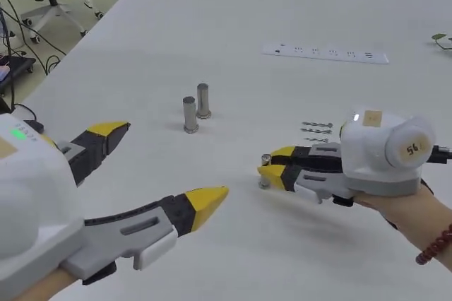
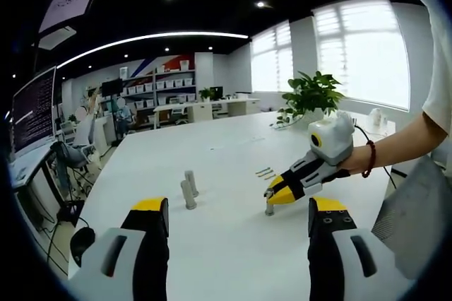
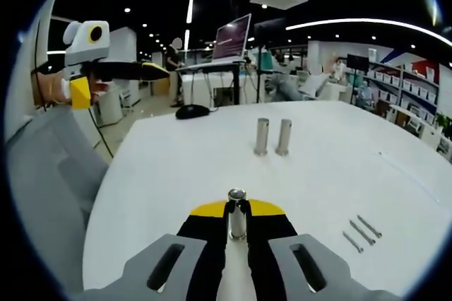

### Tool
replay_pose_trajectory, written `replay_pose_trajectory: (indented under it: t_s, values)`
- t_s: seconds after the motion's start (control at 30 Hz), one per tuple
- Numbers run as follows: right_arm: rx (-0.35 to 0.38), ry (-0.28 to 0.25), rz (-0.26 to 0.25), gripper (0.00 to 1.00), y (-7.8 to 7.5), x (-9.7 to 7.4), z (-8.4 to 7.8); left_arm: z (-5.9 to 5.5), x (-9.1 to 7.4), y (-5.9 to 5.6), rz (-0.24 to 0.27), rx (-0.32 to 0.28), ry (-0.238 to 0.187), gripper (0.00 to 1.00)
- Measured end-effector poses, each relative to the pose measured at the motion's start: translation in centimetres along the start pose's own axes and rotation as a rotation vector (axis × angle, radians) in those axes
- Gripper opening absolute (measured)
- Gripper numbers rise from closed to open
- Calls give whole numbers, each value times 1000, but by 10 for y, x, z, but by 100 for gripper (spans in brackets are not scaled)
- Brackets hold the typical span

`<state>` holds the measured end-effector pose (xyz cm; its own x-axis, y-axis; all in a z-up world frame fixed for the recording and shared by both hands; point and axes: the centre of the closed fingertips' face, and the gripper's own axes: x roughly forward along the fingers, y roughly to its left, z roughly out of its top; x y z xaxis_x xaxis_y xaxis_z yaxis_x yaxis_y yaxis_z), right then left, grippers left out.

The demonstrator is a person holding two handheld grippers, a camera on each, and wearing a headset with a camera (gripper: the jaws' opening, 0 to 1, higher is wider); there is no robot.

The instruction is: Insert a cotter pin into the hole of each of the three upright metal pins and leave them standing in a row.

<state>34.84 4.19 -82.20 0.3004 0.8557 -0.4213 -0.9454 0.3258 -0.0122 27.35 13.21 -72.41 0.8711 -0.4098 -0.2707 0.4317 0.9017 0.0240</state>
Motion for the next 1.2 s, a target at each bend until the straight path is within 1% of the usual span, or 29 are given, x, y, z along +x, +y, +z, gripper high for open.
replay_pose_trajectory:
  t_s: [0.4,0.5,0.6,0.7,0.83,1.0,1.13,1.2]
  values:
    - [26,-12,-7,11,-4,-3,-2,2,1,-4,-5,2,-2,80]
    - [16,-9,-4,11,-3,-2,-1,1,0,-4,-4,2,1,80]
    - [26,-10,-4,11,-2,-2,-2,1,0,-4,-3,0,2,80]
    - [20,-8,-1,12,-2,-2,-2,1,1,-5,-4,0,6,80]
    - [18,2,7,14,-2,-2,-3,1,2,-6,-7,3,8,80]
    - [24,-9,0,17,-5,-3,1,2,3,-6,-11,5,9,80]
    - [34,-17,6,22,-5,-5,5,3,3,-7,-14,7,9,80]
    - [24,-15,9,24,-4,-8,6,2,3,-8,-15,7,10,80]
